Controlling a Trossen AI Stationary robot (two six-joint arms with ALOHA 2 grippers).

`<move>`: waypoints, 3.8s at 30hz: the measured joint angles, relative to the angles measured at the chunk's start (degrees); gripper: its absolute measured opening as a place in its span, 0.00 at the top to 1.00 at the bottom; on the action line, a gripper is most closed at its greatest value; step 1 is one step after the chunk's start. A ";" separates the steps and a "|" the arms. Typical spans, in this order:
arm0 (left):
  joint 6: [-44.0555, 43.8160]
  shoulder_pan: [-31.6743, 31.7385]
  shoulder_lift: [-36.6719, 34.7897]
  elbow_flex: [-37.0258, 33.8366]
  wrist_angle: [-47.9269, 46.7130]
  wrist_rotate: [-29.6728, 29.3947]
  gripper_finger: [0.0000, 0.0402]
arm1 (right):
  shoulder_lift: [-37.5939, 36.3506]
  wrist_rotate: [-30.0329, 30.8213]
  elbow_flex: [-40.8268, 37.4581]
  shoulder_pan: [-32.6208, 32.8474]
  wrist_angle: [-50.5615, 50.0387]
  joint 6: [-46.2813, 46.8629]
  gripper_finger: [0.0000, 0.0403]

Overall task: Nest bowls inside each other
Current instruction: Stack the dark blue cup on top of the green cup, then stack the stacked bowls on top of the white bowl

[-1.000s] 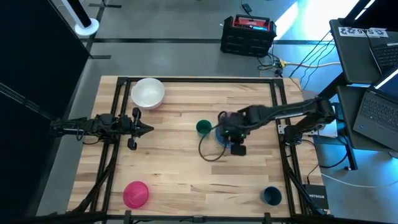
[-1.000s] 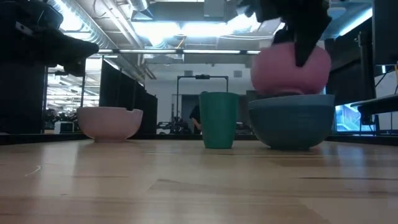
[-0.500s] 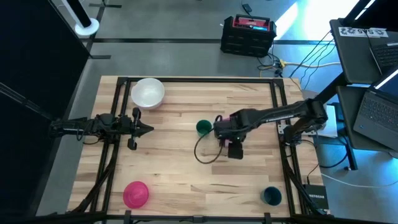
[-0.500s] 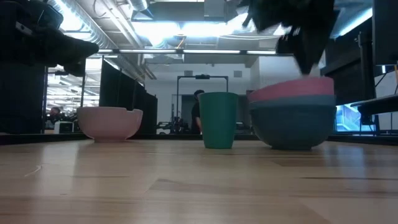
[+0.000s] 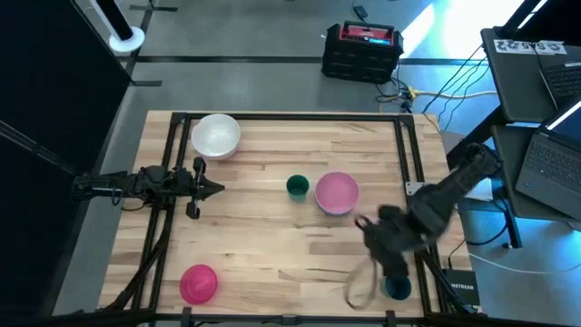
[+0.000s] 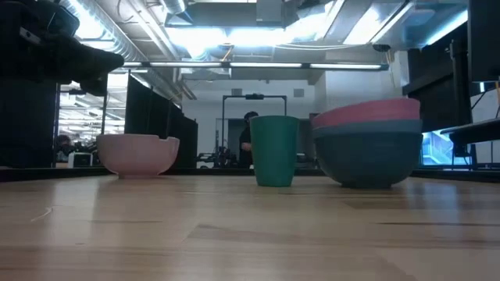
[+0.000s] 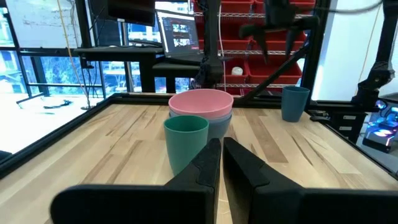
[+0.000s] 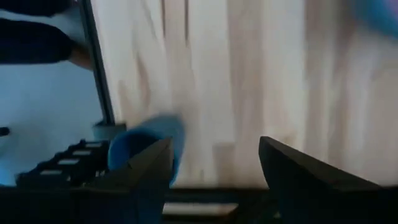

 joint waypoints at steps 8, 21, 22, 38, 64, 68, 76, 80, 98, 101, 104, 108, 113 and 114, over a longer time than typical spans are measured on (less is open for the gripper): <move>0.00 0.01 0.00 0.00 0.01 0.01 1.00 | 0.00 0.70 -6.13 15.98 6.58 18.88 0.45; 0.00 -0.01 0.00 0.00 -0.01 0.01 1.00 | -0.06 0.73 -16.87 18.25 18.07 23.00 0.45; 0.00 -0.01 0.00 0.00 -0.01 0.01 1.00 | -0.06 0.73 -17.63 18.29 18.99 23.12 0.45; 0.00 0.01 0.00 0.00 -0.01 0.01 1.00 | -0.07 -4.93 -29.49 10.91 34.61 22.50 0.97; 0.00 0.01 0.00 0.00 0.01 0.01 1.00 | 29.42 2.69 32.90 -52.30 3.67 -41.69 1.00; 0.00 -0.01 0.00 0.00 -0.01 0.00 1.00 | 31.14 2.68 32.95 -52.54 2.90 -43.45 1.00; 0.00 0.00 0.00 0.00 -0.01 0.00 1.00 | 33.42 2.59 32.98 -52.57 2.29 -45.48 1.00; 0.00 -0.01 0.00 0.00 -0.01 -0.01 1.00 | 34.20 2.57 32.99 -52.59 1.84 -46.25 0.99; 0.00 0.00 0.00 0.00 0.00 0.00 1.00 | 34.73 -0.32 32.71 -52.61 3.51 -48.14 0.53; 0.00 -0.01 0.00 0.00 -0.01 -0.01 1.00 | 34.34 -0.90 32.67 -52.42 -1.26 -49.58 0.48; 0.00 0.00 0.02 0.00 0.00 -0.01 1.00 | 31.86 -1.25 32.01 -50.96 -3.41 -50.08 0.47; 0.00 0.00 0.01 0.00 0.01 0.00 1.00 | 28.51 -1.72 31.11 -48.97 -6.17 -50.69 0.46; 0.00 -0.01 0.00 0.00 0.00 0.00 1.00 | 24.31 -2.28 29.83 -46.43 -9.54 -51.43 0.45; 0.00 0.01 0.01 0.00 0.01 0.01 1.00 | 23.14 -2.31 28.35 -45.45 -9.61 -51.36 0.45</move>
